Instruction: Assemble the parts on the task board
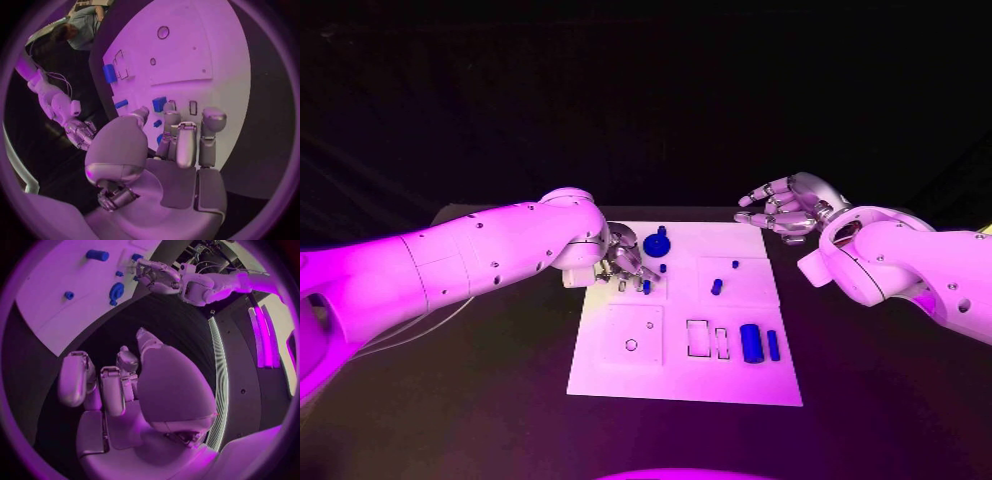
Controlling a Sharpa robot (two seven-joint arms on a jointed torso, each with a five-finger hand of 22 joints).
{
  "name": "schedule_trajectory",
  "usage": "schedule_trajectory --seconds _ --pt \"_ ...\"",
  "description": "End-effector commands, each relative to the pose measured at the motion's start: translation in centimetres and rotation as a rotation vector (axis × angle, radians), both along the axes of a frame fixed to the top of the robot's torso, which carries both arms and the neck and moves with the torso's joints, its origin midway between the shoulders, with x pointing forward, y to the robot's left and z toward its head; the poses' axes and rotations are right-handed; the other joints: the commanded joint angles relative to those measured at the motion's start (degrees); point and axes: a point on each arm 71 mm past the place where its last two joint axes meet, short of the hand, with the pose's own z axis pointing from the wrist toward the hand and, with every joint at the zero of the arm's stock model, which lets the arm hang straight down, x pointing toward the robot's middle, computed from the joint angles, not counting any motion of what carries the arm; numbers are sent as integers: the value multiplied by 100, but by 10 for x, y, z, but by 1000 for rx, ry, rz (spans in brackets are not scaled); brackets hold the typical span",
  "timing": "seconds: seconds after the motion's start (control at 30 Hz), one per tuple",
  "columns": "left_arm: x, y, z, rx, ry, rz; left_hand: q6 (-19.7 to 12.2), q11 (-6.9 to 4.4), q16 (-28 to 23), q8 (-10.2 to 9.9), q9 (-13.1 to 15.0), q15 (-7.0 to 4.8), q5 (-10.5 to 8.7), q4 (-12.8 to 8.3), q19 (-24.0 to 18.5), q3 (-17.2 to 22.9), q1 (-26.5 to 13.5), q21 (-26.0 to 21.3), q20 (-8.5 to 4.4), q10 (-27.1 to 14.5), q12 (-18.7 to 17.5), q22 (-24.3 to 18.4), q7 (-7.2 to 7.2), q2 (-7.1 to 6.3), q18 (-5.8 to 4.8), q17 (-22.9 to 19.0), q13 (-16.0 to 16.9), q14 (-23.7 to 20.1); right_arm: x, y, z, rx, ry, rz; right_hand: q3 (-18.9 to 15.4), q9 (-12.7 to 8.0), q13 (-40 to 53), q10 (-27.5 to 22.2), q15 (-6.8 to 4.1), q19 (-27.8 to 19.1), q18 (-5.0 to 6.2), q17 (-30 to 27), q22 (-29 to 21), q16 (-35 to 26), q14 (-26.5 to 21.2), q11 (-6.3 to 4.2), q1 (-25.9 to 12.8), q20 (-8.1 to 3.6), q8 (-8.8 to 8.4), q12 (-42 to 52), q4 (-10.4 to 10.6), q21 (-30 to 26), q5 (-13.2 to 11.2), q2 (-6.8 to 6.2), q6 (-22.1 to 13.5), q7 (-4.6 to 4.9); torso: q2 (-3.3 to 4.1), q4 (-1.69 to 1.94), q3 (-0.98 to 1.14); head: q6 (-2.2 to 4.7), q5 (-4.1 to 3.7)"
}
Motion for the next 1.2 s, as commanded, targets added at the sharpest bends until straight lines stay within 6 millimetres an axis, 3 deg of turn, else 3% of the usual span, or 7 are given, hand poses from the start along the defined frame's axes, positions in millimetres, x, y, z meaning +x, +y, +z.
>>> schedule_trajectory --seconds 0.03,0.33,0.67,1.1,1.2 --pt "-1 -3 0 -3 7 -8 -34 -34 145 85 123 -2 53 7 94 -67 63 91 -2 -35 -50 100 -11 67 -75 563 -52 219 0 1 0 0 -2 6 63 14 -22 -96 -33 -108 60 1019 285 -84 477 -17 -51 -2 126 -61 25 -68 128 -53 -65 9 8 -4 5 -26 4" --pt "0 -3 -4 -3 15 -2 -46 -30 153 62 162 3 60 7 83 21 230 111 8 -42 -45 124 -8 169 -75 581 -41 220 -1 2 0 0 0 10 63 14 -22 -96 -33 -108 60 1019 285 -84 477 -17 -51 -2 126 -61 25 -68 128 -53 -65 9 17 -11 5 -54 1" --pt "1 -1 -5 -10 17 9 -59 -37 157 27 213 -1 64 -6 67 226 491 135 12 -61 -50 149 -17 259 -75 593 -41 219 0 1 0 -1 3 9 72 14 -30 -102 -32 -109 61 1014 283 -88 476 -16 -50 -2 131 -69 24 -72 132 -46 -70 9 6 6 0 -88 -18" --pt "-1 -3 -6 -23 42 1 -69 -55 161 -22 305 -14 43 -60 36 696 968 160 7 -98 -81 175 -35 133 -76 614 -64 220 0 3 0 -3 7 13 84 15 -19 -92 -32 -104 59 1015 290 -88 476 -16 -50 -1 140 -54 24 -62 140 -34 -72 9 5 3 0 -100 -16" --pt "-1 -3 -6 -29 44 3 -83 -64 161 -51 352 -23 44 -127 23 1115 1191 171 0 -106 -106 189 -37 100 -76 620 -76 218 0 3 0 -3 8 13 84 15 -19 -92 -32 -104 59 1015 290 -88 476 -16 -50 -1 140 -54 24 -62 140 -34 -72 9 9 4 2 -100 -19"
